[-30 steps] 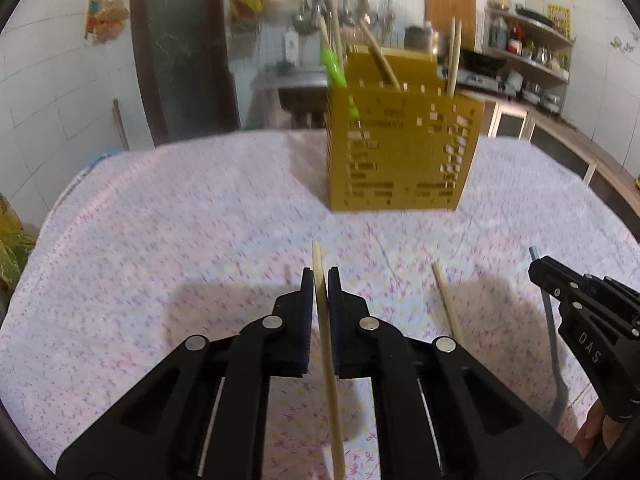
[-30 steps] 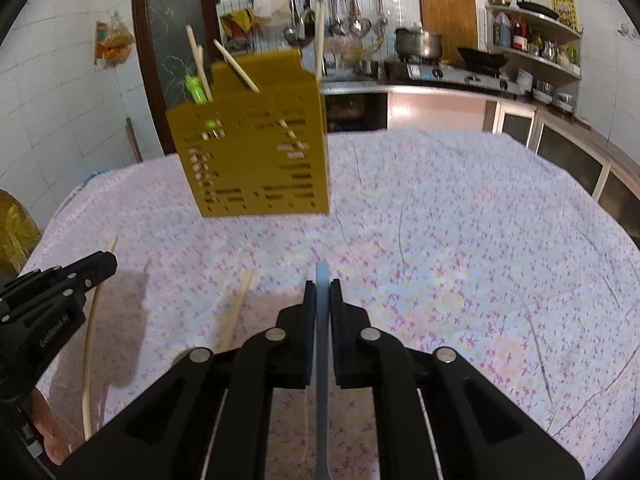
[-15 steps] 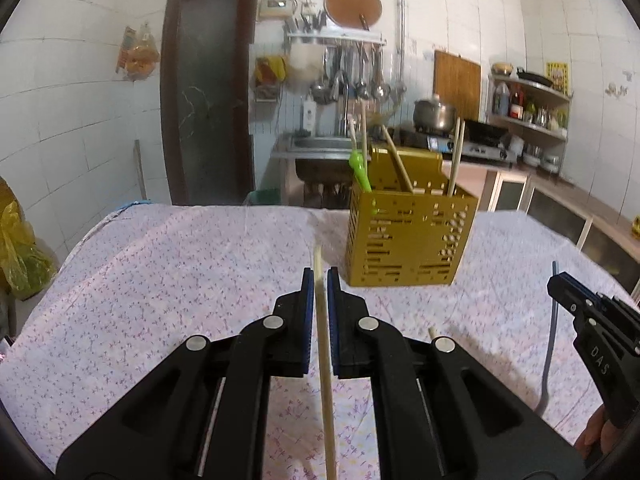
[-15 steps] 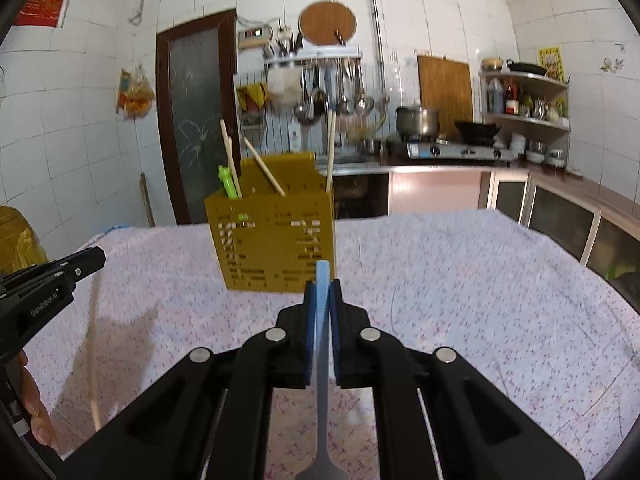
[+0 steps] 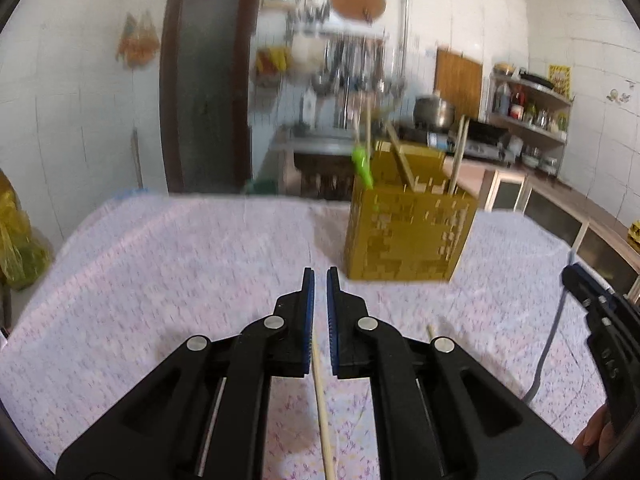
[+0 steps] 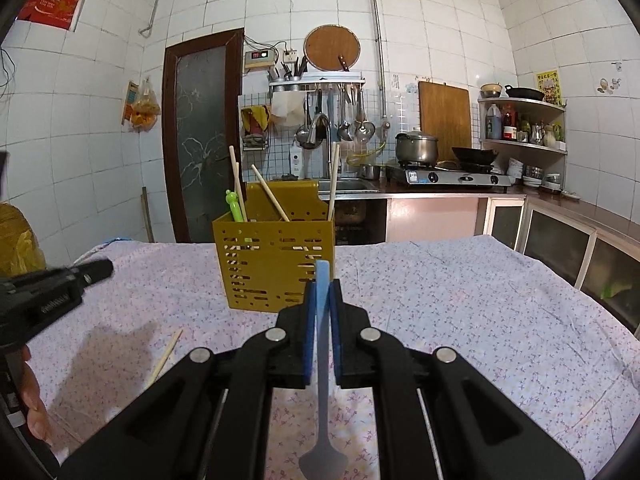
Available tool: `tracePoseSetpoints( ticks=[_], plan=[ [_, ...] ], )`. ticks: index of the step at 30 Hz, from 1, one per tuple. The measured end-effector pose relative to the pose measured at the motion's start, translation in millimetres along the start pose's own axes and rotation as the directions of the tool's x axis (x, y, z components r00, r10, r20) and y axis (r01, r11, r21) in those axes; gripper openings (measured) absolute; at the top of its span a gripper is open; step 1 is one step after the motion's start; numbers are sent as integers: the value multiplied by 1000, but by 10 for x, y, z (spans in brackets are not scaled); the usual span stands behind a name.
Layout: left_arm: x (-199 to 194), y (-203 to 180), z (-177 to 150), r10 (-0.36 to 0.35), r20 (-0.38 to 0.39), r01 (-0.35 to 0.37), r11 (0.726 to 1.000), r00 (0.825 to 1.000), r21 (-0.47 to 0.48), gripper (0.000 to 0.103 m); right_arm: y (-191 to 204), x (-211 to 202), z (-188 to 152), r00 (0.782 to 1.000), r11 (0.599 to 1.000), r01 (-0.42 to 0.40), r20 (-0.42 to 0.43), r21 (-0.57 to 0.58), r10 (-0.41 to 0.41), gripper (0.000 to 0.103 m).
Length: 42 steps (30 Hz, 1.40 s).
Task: Organize utensils
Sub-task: 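Carry the chopstick and spatula into the yellow holder and open both tools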
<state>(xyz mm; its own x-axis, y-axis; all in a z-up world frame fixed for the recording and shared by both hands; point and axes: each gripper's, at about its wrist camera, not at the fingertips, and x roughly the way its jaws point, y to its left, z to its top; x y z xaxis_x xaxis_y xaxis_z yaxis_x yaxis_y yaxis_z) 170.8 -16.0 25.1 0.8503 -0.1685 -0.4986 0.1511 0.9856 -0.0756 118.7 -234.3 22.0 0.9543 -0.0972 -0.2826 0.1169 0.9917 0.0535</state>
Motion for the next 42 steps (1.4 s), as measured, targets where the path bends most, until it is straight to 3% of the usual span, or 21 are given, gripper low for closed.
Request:
tracePoseSetpoints(
  ticks=[2,3,4,6,15,17,22,25,29,32,37,42],
  plan=[
    [134,20,-39,10,-50,-11,1000,999,-4,6,1,18,-13,1000,1000,5,-9,-7,-5,7],
    [250,31,-59,23,-99,-23,1000,995,1,15,4,35,-12,1000,1000,8,-13,-8,-8,7],
    [349,36,-79,29,-143,-30,1000,989,-1,33,-4,56,-6,1000,1000,7,-19,-5,-7,7],
    [530,74,-119,33,-211,-37,999,977,-15,51,-20,142,20,999,1000,6,-40,2,-6,7],
    [1124,114,-320,92,-386,-83,996,918,41,50,-122,434,12,992,999,33,-118,24,-30,8],
    [1199,84,-362,82,-411,-68,996,908,48,44,-120,449,-2,992,999,37,-125,23,-34,8],
    [1200,30,-350,74,-399,-56,997,914,59,17,-105,451,-3,992,999,39,-124,15,-37,8],
    [1175,12,-348,72,-393,-54,997,917,57,6,-95,422,-8,993,999,39,-116,12,-37,8],
    [1110,33,-299,46,-383,-43,999,923,18,6,-96,369,-10,994,999,37,-103,15,-35,8],
    [964,39,-227,48,-322,-47,999,945,12,5,-103,325,-9,995,999,34,-92,17,-33,8],
    [596,-1,-76,45,-182,-46,999,982,2,5,-121,256,-11,997,999,32,-76,20,-31,8],
    [187,-10,81,29,-21,-29,1000,999,-1,5,-138,180,-1,998,999,29,-55,26,-28,7]
  ],
)
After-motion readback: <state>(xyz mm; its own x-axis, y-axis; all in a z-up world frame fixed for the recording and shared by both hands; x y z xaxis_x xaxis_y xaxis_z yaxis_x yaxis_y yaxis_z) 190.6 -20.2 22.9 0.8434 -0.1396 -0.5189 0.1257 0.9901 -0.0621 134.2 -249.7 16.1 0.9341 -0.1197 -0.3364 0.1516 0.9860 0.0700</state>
